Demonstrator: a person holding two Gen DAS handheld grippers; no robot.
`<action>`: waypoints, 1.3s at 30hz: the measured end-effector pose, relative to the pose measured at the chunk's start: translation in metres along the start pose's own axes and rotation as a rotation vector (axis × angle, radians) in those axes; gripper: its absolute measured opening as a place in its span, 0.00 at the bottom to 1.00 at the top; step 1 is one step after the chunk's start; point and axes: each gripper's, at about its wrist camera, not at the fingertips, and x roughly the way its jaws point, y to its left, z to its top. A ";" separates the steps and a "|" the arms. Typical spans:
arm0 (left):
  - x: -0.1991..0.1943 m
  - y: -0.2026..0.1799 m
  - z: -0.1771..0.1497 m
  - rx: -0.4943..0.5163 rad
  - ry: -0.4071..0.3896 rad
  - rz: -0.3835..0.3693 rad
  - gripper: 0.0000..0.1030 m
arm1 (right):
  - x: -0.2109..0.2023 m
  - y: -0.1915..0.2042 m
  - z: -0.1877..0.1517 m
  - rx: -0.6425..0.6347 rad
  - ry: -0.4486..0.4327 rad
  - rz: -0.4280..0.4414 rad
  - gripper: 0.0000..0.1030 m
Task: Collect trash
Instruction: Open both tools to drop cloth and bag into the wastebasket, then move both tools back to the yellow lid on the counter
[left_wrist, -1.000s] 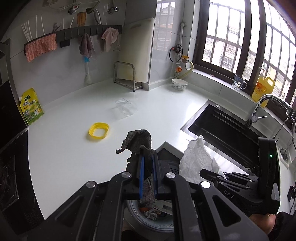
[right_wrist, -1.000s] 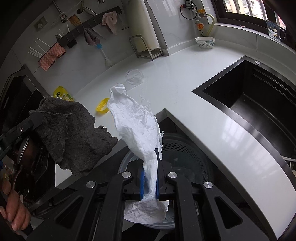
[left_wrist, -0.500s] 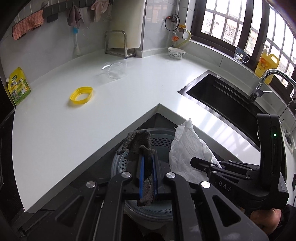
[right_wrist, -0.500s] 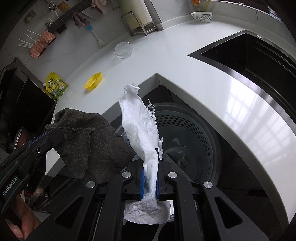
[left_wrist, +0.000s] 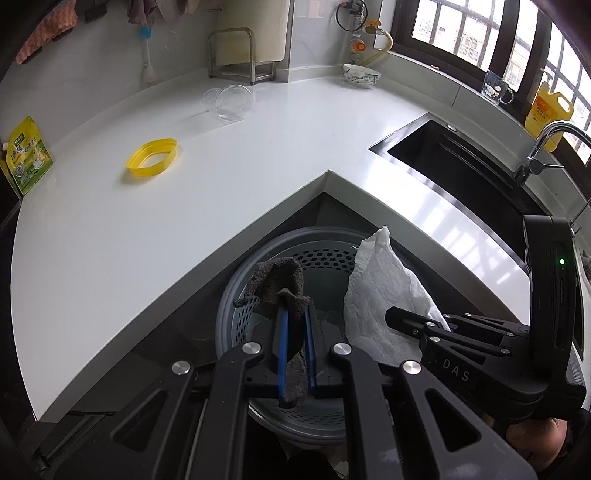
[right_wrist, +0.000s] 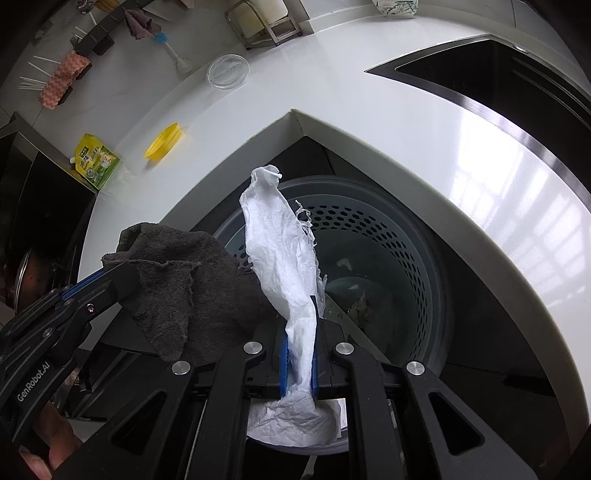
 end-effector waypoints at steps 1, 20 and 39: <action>0.000 0.003 0.000 -0.012 0.002 0.005 0.15 | 0.000 -0.001 0.000 0.002 0.001 0.000 0.23; -0.028 0.023 0.000 -0.077 -0.036 0.145 0.77 | -0.025 -0.018 -0.025 0.029 0.012 -0.041 0.47; -0.084 0.067 0.050 -0.173 -0.194 0.260 0.91 | -0.065 0.024 0.014 -0.113 -0.036 -0.026 0.55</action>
